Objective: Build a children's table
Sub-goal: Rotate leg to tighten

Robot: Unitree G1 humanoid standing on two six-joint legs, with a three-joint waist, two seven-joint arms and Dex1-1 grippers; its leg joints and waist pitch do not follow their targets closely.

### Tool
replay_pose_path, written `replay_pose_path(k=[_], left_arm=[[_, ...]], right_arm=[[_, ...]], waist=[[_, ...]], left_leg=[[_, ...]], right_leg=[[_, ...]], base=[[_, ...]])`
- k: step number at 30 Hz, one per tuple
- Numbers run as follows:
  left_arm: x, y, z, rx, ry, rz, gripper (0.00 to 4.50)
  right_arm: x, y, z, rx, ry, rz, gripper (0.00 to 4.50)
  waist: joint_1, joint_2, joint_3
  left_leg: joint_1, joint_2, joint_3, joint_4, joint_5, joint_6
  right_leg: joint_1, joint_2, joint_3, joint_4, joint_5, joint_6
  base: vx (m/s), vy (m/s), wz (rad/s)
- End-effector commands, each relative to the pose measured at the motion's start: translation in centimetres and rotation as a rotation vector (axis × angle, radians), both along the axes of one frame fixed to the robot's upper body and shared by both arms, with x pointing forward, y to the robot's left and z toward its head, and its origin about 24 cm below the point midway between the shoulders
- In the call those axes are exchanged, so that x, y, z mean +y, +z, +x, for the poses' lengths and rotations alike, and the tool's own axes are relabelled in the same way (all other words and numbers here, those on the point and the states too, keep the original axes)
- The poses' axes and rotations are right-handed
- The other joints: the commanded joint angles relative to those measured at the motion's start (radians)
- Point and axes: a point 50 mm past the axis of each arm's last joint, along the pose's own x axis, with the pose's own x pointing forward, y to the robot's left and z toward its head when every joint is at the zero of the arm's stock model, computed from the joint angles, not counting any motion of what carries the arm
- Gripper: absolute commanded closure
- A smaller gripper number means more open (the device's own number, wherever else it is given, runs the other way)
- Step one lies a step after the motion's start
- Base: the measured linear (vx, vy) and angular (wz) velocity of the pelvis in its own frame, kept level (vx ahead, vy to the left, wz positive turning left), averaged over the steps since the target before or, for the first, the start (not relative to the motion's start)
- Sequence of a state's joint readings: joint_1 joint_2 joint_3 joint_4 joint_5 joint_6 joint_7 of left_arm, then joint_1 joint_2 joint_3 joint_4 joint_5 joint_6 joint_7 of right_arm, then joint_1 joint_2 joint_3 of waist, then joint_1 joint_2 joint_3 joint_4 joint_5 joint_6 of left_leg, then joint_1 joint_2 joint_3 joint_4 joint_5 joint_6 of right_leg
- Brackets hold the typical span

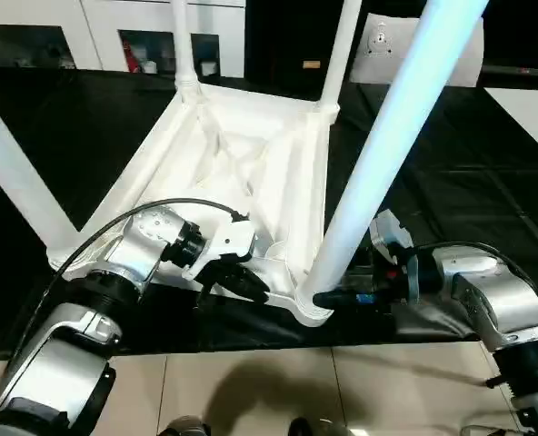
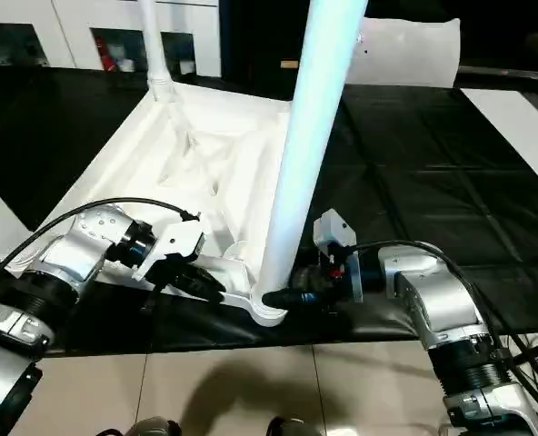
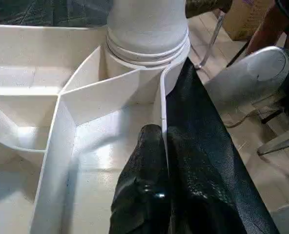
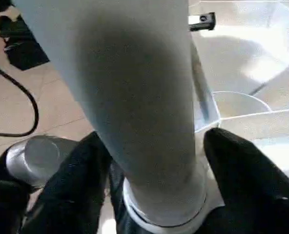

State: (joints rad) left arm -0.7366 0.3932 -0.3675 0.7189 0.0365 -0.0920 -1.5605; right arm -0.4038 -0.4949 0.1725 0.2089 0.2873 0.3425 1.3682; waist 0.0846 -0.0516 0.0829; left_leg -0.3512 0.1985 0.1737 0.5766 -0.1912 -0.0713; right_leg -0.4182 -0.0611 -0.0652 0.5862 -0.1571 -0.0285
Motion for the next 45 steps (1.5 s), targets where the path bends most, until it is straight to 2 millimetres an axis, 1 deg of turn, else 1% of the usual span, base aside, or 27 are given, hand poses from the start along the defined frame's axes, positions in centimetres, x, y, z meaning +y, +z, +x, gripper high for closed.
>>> replay_pose_path(k=[1,4,6,8,10,16,18,19,20,21,22,23,24,26,28,29,30,31,32,33,34,35,36,37,39,41,45], left_arm=[[-0.7,-0.6,-0.6,0.033,-0.094,0.054,4.5],[-0.6,-0.6,-0.6,0.031,-0.097,0.058,4.5],[-0.6,-0.6,-0.6,0.031,-0.097,0.059,4.5],[-0.5,-0.7,-0.6,0.031,-0.096,0.061,4.5],[-0.4,-0.7,-0.6,0.031,-0.096,0.064,4.5],[-0.6,-0.7,-0.4,0.033,-0.059,0.049,4.5],[-1.5,-0.6,0.4,0.024,0.079,0.005,4.5],[-1.5,-0.6,0.4,0.024,0.079,0.005,4.5],[-1.7,-0.6,0.6,0.022,0.118,-0.008,4.5],[-2.6,-0.6,0.7,0.049,0.192,-0.058,4.5],[-2.6,-0.6,0.7,0.049,0.192,-0.058,4.5],[-3.2,-0.5,0.9,0.048,0.236,-0.083,4.5],[-3.6,-0.5,1.0,0.046,0.268,-0.098,4.5],[-4.6,-0.4,1.2,0.045,0.336,-0.132,4.5],[-5.8,-0.4,1.5,0.046,0.412,-0.164,4.5],[-6.9,-0.3,1.8,0.04,0.498,-0.195,4.5],[-7.2,-0.2,2.0,0.036,0.528,-0.204,4.5],[-7.4,-0.1,2.1,0.035,0.549,-0.212,4.5],[-7.9,0.0,2.5,0.014,0.606,-0.218,4.5],[-8.2,0.2,2.6,0.015,0.642,-0.231,4.5],[-8.4,0.3,2.7,0.017,0.674,-0.246,4.5],[-8.5,0.4,2.8,0.016,0.69,-0.253,4.5],[-8.5,0.5,2.8,0.006,0.7,-0.255,4.5],[-8.4,0.5,2.8,-0.001,0.705,-0.251,4.5],[-8.2,0.3,2.7,-0.011,0.724,-0.242,4.5],[-8.0,0.3,2.6,-0.012,0.72,-0.24,4.5],[-6.0,0.0,2.3,-0.032,0.683,-0.209,4.5]], right_arm=[[0.0,0.4,0.1,-0.008,0.027,0.005,1.64],[0.0,0.4,0.1,0.001,0.041,0.006,1.75],[0.0,0.3,0.0,0.004,0.045,0.006,2.08],[0.0,0.3,0.0,0.009,0.047,0.007,2.1],[0.1,0.2,-0.1,0.016,0.053,0.009,2.33],[0.5,0.2,-0.5,0.04,0.048,0.037,2.43],[1.6,-0.2,-0.4,0.051,-0.07,0.046,2.43],[1.6,-0.2,-0.4,0.051,-0.07,0.046,2.43],[1.9,-0.5,-0.3,0.045,-0.11,0.036,2.43],[2.8,-1.3,0.3,0.028,-0.254,0.006,2.43],[2.8,-1.3,0.3,0.028,-0.254,0.006,2.43],[3.4,-1.6,0.7,0.04,-0.334,0.003,2.44],[3.8,-1.8,0.9,0.049,-0.382,0.007,2.46],[4.9,-1.9,1.2,0.068,-0.465,0.032,2.48],[6.4,-2.0,1.6,0.073,-0.562,0.055,2.5],[7.7,-2.1,1.9,0.096,-0.652,0.066,2.51],[8.0,-2.2,2.0,0.105,-0.678,0.067,2.51],[8.3,-2.2,2.1,0.106,-0.697,0.069,2.51],[9.1,-2.1,2.5,0.101,-0.755,0.065,2.51],[9.7,-1.9,2.6,0.099,-0.771,0.087,2.51],[10.2,-1.7,2.7,0.097,-0.781,0.11,2.51],[10.3,-1.6,2.7,0.099,-0.783,0.123,2.51],[10.4,-1.5,2.6,0.095,-0.782,0.133,2.18],[10.4,-1.4,2.7,0.082,-0.79,0.136,2.18],[10.2,-1.3,2.7,0.073,-0.829,0.135,1.82],[10.0,-1.3,2.7,0.066,-0.832,0.139,1.73],[7.6,-0.7,2.7,-0.03,-0.789,0.158,1.31]], waist=[[-0.004,-0.009,-0.072],[-0.001,-0.008,-0.071],[-0.001,-0.009,-0.072],[0.0,-0.009,-0.073],[0.0,-0.009,-0.073],[0.0,-0.011,-0.071],[-0.001,-0.01,-0.069],[-0.003,-0.007,-0.066],[-0.006,-0.01,-0.063],[-0.007,-0.006,-0.061],[-0.011,-0.005,-0.055],[-0.013,-0.006,-0.055],[-0.022,-0.009,-0.054],[-0.041,-0.009,-0.053],[-0.057,-0.003,-0.054],[-0.068,-0.002,-0.054],[-0.072,-0.003,-0.055],[-0.079,-0.003,-0.052],[-0.085,-0.001,-0.052],[-0.088,0.0,-0.053],[-0.089,0.005,-0.056],[-0.089,0.004,-0.057],[-0.09,0.002,-0.057],[-0.09,0.003,-0.057],[-0.091,0.004,-0.059],[-0.089,0.005,-0.062],[-0.087,0.002,-0.067]], left_leg=[[0.002,0.036,0.005,-0.053,-0.087,0.086],[0.003,0.037,0.004,-0.053,-0.087,0.084],[0.003,0.037,0.004,-0.053,-0.09,0.081],[0.003,0.036,0.004,-0.052,-0.091,0.078],[0.002,0.035,0.004,-0.052,-0.095,0.075],[0.003,0.036,0.002,-0.052,-0.11,0.065],[0.003,0.036,0.004,-0.053,-0.112,0.059],[0.004,0.035,0.001,-0.055,-0.127,0.049],[0.006,0.032,0.0,-0.056,-0.159,0.035],[0.007,0.029,-0.002,-0.057,-0.175,0.03],[0.008,0.028,-0.003,-0.06,-0.2,0.013],[0.013,0.026,-0.005,-0.059,-0.218,0.008],[0.005,0.023,-0.009,-0.061,-0.221,-0.005],[0.005,0.021,-0.014,-0.062,-0.247,-0.001],[0.005,0.022,-0.016,-0.064,-0.265,-0.003],[0.002,0.024,-0.019,-0.067,-0.269,-0.016],[0.002,0.021,-0.022,-0.066,-0.279,-0.018],[0.009,0.018,-0.021,-0.064,-0.301,-0.011],[0.012,0.017,-0.021,-0.062,-0.315,0.0],[0.01,0.017,-0.021,-0.063,-0.317,0.003],[0.01,0.019,-0.021,-0.064,-0.305,0.007],[0.013,0.023,-0.019,-0.066,-0.3,0.013],[0.011,0.022,-0.018,-0.067,-0.298,0.018],[0.008,0.024,-0.018,-0.07,-0.289,0.024],[0.007,0.027,-0.015,-0.071,-0.274,0.027],[0.004,0.027,-0.012,-0.07,-0.245,0.033],[0.001,0.026,-0.006,-0.065,-0.206,0.053]], right_leg=[[0.066,-0.077,0.049,-0.047,-0.181,-0.23],[0.064,-0.077,0.049,-0.047,-0.186,-0.227],[0.064,-0.077,0.049,-0.048,-0.189,-0.226],[0.064,-0.077,0.049,-0.048,-0.194,-0.223],[0.065,-0.077,0.049,-0.049,-0.206,-0.218],[0.063,-0.077,0.049,-0.053,-0.26,-0.199],[0.061,-0.076,0.05,-0.056,-0.272,-0.193],[0.058,-0.077,0.049,-0.06,-0.304,-0.184],[0.056,-0.079,0.048,-0.069,-0.375,-0.167],[0.056,-0.08,0.047,-0.074,-0.42,-0.153],[0.048,-0.081,0.045,-0.086,-0.51,-0.122],[0.046,-0.082,0.043,-0.092,-0.561,-0.106],[0.052,-0.08,0.04,-0.094,-0.605,-0.079],[0.049,-0.08,0.033,-0.109,-0.656,-0.049],[0.047,-0.079,0.029,-0.112,-0.643,-0.055],[0.047,-0.079,0.025,-0.109,-0.629,-0.066],[0.049,-0.078,0.02,-0.112,-0.638,-0.06],[0.045,-0.078,0.018,-0.121,-0.658,-0.053],[0.042,-0.078,0.02,-0.125,-0.659,-0.053],[0.043,-0.078,0.02,-0.124,-0.651,-0.055],[0.045,-0.08,0.023,-0.122,-0.616,-0.065],[0.042,-0.079,0.026,-0.12,-0.572,-0.081],[0.044,-0.075,0.027,-0.118,-0.551,-0.087],[0.048,-0.075,0.03,-0.112,-0.513,-0.097],[0.048,-0.076,0.037,-0.104,-0.452,-0.122],[0.054,-0.075,0.04,-0.095,-0.383,-0.147],[0.059,-0.076,0.045,-0.088,-0.336,-0.167]], base=[[0.0,0.0,0.0],[0.0,0.0,0.0],[0.0,0.0,0.0],[0.0,0.0,0.0],[0.0,0.0,0.0],[0.0,0.0,0.0],[0.0,0.0,0.0],[0.0,0.0,0.0],[0.0,0.0,0.0],[0.0,0.0,0.0],[-0.056,-0.003,-0.03],[-0.056,-0.003,-0.03],[-0.055,0.004,-0.04],[0.0,0.0,0.0],[0.0,0.0,0.0],[0.0,0.0,0.0],[0.0,0.0,0.0],[0.0,0.0,0.0],[0.0,0.0,0.0],[0.0,0.0,0.0],[0.0,0.0,0.0],[0.0,0.0,0.0],[0.0,0.0,0.0],[0.0,0.0,0.0],[0.0,0.0,0.0],[0.0,0.0,0.0],[0.0,0.0,0.0]])
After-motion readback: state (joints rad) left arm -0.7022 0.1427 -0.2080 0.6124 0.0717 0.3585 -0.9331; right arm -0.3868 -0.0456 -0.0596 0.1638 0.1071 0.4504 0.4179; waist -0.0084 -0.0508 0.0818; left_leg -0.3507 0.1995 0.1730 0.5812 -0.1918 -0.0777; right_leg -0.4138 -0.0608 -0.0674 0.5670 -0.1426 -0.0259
